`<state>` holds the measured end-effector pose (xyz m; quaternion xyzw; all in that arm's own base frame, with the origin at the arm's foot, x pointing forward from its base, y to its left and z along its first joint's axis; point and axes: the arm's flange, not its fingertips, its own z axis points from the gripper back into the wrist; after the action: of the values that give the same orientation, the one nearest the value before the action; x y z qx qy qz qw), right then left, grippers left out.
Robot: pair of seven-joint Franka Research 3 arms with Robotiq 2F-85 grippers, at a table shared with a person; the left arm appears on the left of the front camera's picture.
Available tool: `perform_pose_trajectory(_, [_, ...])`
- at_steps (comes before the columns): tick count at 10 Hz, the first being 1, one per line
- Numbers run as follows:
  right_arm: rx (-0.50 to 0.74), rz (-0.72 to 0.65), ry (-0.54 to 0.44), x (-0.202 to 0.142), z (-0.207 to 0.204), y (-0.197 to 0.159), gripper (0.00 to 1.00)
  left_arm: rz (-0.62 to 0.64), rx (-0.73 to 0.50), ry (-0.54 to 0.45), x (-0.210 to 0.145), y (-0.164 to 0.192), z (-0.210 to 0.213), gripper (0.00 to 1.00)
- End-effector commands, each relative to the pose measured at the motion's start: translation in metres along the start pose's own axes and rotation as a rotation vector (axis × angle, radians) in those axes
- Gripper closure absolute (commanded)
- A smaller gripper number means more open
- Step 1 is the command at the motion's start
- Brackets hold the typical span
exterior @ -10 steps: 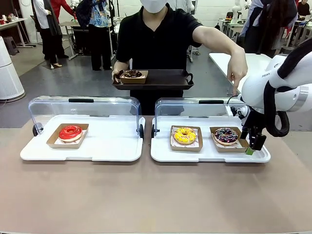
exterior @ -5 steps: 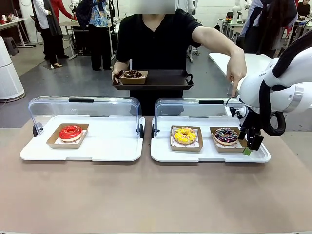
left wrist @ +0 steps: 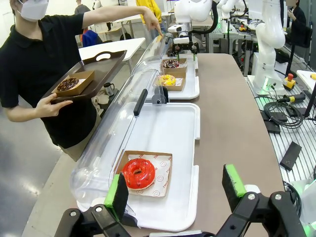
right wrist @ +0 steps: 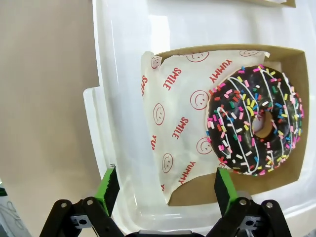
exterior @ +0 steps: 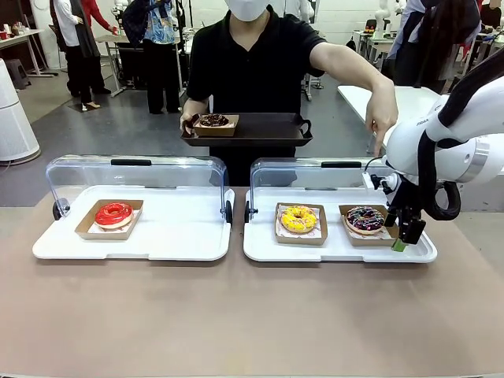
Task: Provide the desired donut to the person.
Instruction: Pick up and lift the Paper togo box containing the Donut pointed at by the person.
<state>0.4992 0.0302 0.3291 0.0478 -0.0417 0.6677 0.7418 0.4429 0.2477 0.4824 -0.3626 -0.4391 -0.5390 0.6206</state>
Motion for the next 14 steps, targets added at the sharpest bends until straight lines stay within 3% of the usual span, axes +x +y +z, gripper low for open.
perform_pose_trajectory(1, [0.005,0.027,0.007,-0.0029,-0.0107,-0.0076,0.0,0.008,0.01,0.006,0.0014,0.0002,0.0011,0.0])
perform_pose_trajectory(4, [-0.003,0.034,0.013,-0.0027,-0.0136,-0.0075,0.0,0.008,0.01,0.006,0.0014,0.0002,0.0011,0.0])
perform_pose_trajectory(5, [-0.009,0.04,0.007,-0.0018,-0.0139,-0.008,0.6,0.008,0.01,0.006,0.0014,0.0002,0.0011,0.0])
perform_pose_trajectory(6, [-0.01,0.041,0.004,-0.0005,-0.0142,-0.0083,0.6,0.008,0.01,0.006,0.0014,0.0002,0.0011,0.0])
perform_pose_trajectory(7, [-0.012,0.043,0.005,0.0,-0.0141,-0.0079,1.0,0.008,0.01,0.006,0.0014,0.0002,0.0011,0.0])
perform_pose_trajectory(8, [-0.013,0.045,0.006,0.0002,-0.0144,-0.0074,0.66,0.008,0.01,0.006,0.0014,0.0002,0.0011,0.0])
perform_pose_trajectory(9, [-0.014,0.047,0.006,0.0007,-0.0143,-0.0073,1.0,0.008,0.01,0.006,0.0014,0.0002,0.0011,0.0])
perform_pose_trajectory(14, [-0.015,0.06,0.006,0.0013,-0.0139,-0.0056,1.0,0.008,0.01,0.006,0.0014,0.0002,0.0011,0.0])
